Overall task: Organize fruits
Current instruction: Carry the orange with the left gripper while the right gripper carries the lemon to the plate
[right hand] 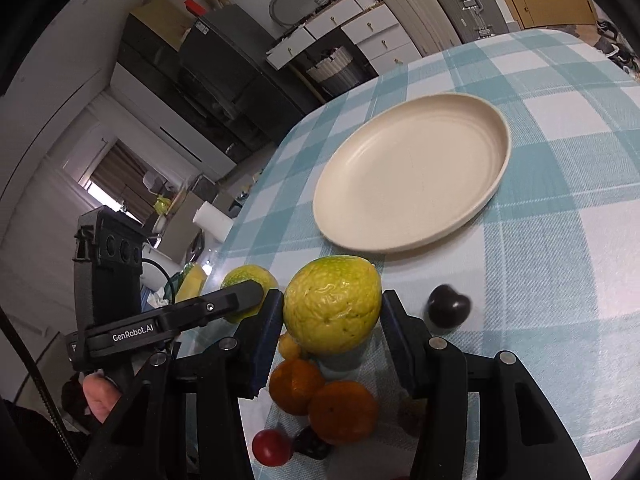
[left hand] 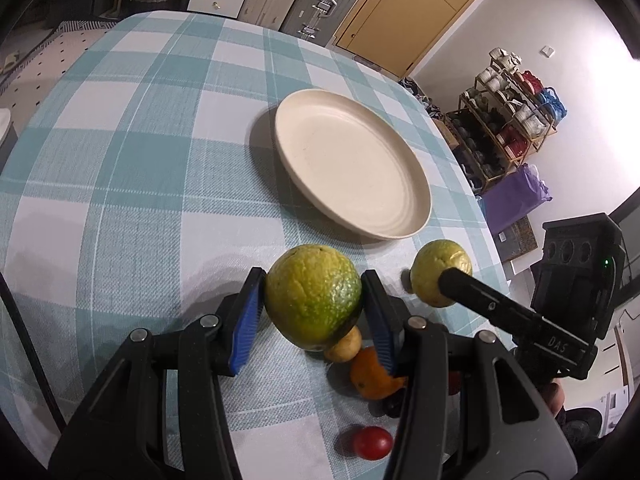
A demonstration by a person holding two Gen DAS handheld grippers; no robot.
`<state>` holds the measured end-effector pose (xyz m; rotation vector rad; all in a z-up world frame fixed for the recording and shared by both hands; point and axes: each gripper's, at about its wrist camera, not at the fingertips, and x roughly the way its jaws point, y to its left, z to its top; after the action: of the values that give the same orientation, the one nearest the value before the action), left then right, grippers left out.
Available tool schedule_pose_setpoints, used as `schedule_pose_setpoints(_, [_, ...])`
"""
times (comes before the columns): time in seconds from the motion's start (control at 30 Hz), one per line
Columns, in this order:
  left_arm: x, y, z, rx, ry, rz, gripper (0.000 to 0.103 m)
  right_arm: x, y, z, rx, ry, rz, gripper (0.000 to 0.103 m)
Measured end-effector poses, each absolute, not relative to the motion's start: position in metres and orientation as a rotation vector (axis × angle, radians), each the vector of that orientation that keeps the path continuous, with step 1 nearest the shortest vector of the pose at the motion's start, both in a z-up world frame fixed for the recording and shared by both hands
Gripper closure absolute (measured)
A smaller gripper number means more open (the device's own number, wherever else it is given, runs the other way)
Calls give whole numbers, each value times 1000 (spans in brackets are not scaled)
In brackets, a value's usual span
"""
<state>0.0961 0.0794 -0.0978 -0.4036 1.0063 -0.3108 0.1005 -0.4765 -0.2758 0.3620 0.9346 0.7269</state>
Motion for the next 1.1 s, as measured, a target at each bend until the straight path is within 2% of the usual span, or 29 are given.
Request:
schedule_pose_setpoints(0.5, [141,60,-74,-385,990,-352,57,130,-509,-245,355,829,721,52])
schedule_pose_setpoints(1.1, [262,42,-66,-394,1009,-353,57,222,-496,-229,352,810,758,52])
